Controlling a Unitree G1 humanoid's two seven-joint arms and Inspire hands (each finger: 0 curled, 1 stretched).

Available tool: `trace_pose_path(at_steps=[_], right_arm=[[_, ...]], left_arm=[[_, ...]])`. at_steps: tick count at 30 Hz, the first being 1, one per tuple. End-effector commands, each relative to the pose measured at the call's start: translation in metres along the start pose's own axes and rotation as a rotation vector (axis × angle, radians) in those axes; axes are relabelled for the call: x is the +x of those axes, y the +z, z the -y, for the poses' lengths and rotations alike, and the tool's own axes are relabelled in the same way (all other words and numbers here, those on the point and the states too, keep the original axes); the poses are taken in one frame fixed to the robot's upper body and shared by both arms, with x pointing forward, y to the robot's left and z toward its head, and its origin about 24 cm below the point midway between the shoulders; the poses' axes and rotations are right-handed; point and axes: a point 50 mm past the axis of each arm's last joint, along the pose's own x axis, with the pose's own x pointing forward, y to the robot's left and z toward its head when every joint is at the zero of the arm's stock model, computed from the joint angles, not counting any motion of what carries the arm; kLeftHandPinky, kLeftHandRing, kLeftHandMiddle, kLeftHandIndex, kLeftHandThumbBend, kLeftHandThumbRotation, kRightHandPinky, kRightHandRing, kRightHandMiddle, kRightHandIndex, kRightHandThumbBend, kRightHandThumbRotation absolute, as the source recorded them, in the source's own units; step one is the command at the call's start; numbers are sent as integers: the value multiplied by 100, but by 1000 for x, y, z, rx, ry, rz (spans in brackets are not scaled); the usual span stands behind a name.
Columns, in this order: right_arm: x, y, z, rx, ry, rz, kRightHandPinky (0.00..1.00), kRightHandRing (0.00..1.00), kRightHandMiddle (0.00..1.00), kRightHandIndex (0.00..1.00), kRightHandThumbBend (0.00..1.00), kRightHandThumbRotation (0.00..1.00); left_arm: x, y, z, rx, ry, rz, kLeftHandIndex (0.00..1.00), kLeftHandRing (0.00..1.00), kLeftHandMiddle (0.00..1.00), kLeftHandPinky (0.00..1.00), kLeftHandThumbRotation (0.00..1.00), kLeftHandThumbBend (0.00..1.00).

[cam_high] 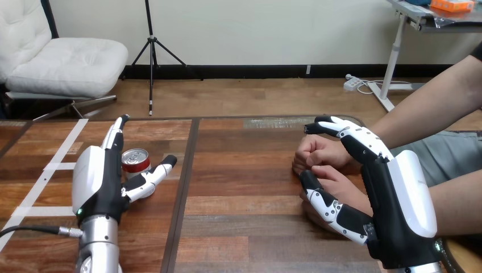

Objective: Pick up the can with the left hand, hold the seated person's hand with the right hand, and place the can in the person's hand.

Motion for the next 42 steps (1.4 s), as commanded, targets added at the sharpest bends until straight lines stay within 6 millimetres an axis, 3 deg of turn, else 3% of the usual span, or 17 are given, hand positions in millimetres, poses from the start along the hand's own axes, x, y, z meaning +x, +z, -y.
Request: trace_pose_path(at_steps=[1,24,42], right_arm=[[13,5,8,-24,-35,68,88,84,82,72,40,0],[13,4,7,-25,-32,64,88,84,81,72,40,0],[13,4,7,-30,-29,63,88,84,81,71,40,0]], left_arm=[[25,18,-12,19,27,61,93,89,93,80,46,73],[39,20,-13,72,-12,41,90,85,90,76,46,74],[50,16,-12,131,-90,-3,94,90,95,81,49,74]])
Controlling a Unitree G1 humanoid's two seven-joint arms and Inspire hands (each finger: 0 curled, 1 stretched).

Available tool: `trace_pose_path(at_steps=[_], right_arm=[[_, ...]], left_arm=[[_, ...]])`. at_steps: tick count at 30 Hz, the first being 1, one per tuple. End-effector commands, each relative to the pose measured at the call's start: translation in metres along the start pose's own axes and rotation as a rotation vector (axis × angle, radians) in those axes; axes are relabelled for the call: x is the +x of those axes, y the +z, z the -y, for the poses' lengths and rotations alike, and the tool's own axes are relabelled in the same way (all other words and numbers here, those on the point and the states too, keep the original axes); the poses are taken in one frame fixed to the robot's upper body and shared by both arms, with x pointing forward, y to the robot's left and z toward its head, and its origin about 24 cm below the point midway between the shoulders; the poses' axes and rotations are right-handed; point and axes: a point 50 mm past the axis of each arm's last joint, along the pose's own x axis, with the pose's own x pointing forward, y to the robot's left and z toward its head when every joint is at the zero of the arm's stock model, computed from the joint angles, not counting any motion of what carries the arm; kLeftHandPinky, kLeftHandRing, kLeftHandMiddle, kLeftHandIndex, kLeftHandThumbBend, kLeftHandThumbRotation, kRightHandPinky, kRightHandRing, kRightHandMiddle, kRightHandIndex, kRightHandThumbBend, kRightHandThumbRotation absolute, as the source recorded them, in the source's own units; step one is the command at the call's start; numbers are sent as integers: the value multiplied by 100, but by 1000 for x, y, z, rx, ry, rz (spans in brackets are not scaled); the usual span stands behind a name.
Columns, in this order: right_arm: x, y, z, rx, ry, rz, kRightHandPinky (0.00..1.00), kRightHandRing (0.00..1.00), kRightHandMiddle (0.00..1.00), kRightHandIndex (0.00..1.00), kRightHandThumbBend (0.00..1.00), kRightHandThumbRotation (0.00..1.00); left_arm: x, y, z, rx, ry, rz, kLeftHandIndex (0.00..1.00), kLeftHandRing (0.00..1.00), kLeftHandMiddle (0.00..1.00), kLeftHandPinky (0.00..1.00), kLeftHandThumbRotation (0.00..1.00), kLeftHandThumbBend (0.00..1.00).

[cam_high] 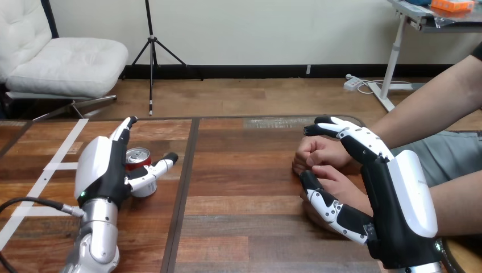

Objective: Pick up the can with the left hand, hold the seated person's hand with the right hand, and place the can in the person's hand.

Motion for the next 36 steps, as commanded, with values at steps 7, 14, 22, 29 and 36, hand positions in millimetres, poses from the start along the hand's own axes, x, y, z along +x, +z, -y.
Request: trace_pose_path(at_steps=[7,14,22,29,36], right_arm=[[13,3,7,-29,-32,64,88,84,81,71,40,0],[13,3,8,-33,-31,64,87,83,80,70,40,0],[13,3,8,-48,-30,62,86,82,79,69,41,0],[13,2,8,-53,-27,66,86,82,79,69,41,0],[14,2,8,-54,-22,65,86,82,79,69,41,0]], left_arm=[[23,17,-16,51,10,46,94,91,95,81,48,74],[24,16,-17,60,5,40,94,91,95,81,47,74],[25,14,-17,64,1,26,94,91,95,81,48,75],[25,13,-17,70,-1,22,94,90,95,81,48,76],[24,11,-16,69,2,19,94,90,95,80,48,76]])
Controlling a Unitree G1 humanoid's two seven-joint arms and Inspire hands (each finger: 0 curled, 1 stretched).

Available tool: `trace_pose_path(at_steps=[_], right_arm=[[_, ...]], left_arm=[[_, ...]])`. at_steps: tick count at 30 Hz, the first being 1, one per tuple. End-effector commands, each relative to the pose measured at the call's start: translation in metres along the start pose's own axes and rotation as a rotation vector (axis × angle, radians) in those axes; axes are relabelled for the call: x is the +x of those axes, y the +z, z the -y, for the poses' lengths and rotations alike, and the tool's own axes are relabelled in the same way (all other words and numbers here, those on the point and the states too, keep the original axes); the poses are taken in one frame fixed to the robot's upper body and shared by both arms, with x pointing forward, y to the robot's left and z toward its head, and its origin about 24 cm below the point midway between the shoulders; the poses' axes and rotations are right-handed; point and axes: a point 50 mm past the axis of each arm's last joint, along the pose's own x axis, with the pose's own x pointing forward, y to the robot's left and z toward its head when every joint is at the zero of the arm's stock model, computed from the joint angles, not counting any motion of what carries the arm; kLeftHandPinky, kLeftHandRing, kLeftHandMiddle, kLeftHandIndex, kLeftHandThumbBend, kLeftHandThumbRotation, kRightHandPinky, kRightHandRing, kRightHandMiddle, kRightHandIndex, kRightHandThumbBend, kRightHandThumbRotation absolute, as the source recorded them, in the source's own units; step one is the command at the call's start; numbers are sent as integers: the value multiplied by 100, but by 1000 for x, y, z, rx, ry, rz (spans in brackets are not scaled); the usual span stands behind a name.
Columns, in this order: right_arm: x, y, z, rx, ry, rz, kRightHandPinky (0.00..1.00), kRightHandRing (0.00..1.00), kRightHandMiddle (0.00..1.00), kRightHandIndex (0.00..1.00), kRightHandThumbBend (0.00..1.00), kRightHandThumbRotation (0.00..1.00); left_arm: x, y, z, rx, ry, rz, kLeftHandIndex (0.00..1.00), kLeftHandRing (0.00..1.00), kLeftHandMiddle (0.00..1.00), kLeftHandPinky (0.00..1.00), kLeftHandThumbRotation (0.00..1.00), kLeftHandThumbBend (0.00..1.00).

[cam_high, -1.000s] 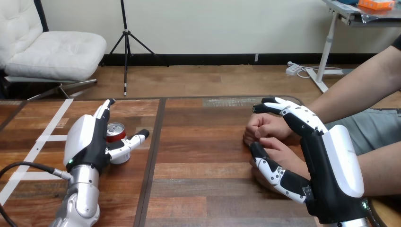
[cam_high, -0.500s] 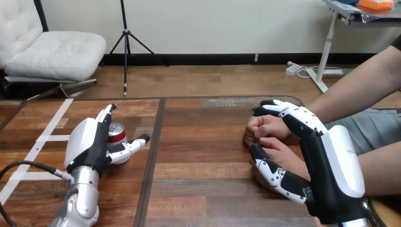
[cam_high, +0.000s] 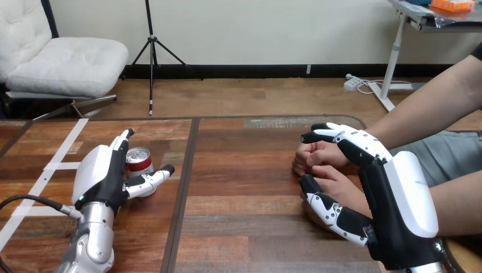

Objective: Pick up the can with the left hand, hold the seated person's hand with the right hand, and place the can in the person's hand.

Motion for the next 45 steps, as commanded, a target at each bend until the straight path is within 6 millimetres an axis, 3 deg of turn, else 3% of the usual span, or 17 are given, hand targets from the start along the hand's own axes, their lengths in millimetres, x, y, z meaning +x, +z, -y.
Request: trace_pose_path(at_steps=[1,15,28,45], right_arm=[[14,3,7,-12,-51,56,86,82,79,69,41,0],[15,4,7,-10,-48,48,85,82,78,68,42,0],[15,4,8,-9,-44,51,85,82,78,68,41,0],[16,4,7,-10,-46,49,85,82,77,68,42,0]], left_arm=[[19,25,-21,9,68,83,94,90,95,80,48,76],[17,23,-20,-24,98,73,91,87,92,76,47,76],[14,23,-19,-94,178,100,78,73,76,65,24,73],[17,22,-16,-129,179,70,72,67,71,60,12,72]])
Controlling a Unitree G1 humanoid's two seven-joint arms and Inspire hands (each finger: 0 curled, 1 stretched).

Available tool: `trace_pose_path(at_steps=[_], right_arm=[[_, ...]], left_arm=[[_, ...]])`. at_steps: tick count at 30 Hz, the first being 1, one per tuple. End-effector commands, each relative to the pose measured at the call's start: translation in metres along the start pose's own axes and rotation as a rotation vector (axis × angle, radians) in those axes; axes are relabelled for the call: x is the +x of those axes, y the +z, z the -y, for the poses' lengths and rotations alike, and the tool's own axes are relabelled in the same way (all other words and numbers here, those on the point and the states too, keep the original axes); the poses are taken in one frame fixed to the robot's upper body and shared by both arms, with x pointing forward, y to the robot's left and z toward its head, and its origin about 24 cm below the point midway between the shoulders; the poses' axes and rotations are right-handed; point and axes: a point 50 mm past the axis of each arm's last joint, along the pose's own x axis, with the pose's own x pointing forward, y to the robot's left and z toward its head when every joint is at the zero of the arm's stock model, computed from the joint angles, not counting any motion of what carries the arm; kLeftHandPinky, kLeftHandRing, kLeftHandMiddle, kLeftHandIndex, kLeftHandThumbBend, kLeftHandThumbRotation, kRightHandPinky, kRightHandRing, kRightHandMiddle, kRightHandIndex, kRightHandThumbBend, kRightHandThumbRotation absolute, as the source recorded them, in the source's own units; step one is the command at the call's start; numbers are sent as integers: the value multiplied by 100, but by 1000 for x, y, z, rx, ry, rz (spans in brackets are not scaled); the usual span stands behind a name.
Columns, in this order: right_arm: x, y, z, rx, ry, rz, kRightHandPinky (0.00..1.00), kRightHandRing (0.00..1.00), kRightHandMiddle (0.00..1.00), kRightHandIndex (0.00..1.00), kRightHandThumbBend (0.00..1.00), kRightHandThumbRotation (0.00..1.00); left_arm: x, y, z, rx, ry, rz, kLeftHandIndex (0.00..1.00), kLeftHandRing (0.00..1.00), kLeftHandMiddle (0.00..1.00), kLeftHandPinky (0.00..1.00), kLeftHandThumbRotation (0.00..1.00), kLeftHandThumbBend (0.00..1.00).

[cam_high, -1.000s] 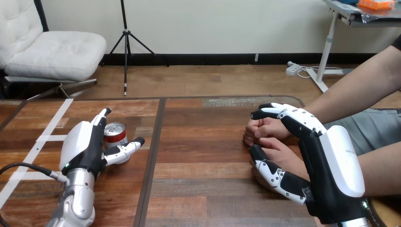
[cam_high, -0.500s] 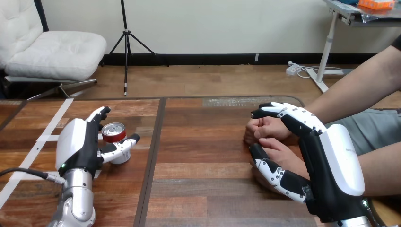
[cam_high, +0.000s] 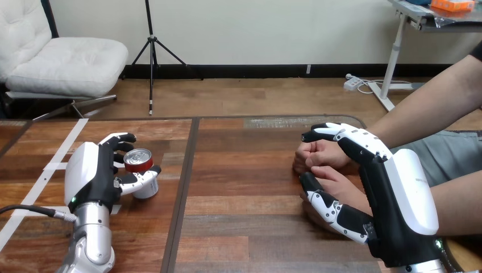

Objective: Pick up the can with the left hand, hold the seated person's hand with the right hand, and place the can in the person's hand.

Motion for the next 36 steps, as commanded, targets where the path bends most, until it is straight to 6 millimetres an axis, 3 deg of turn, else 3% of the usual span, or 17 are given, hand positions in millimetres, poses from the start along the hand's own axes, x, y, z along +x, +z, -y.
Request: trace_pose_path(at_steps=[1,17,36], right_arm=[[14,5,7,-5,-44,53,85,82,77,68,42,0],[14,4,8,-7,-44,54,85,82,77,68,41,0],[13,4,8,-12,-41,51,85,82,77,68,41,0]], left_arm=[[18,26,-8,-46,48,69,72,67,71,60,12,73],[20,25,-3,-165,24,9,70,67,69,61,7,74],[20,24,2,-140,-9,-11,73,68,72,61,17,77]])
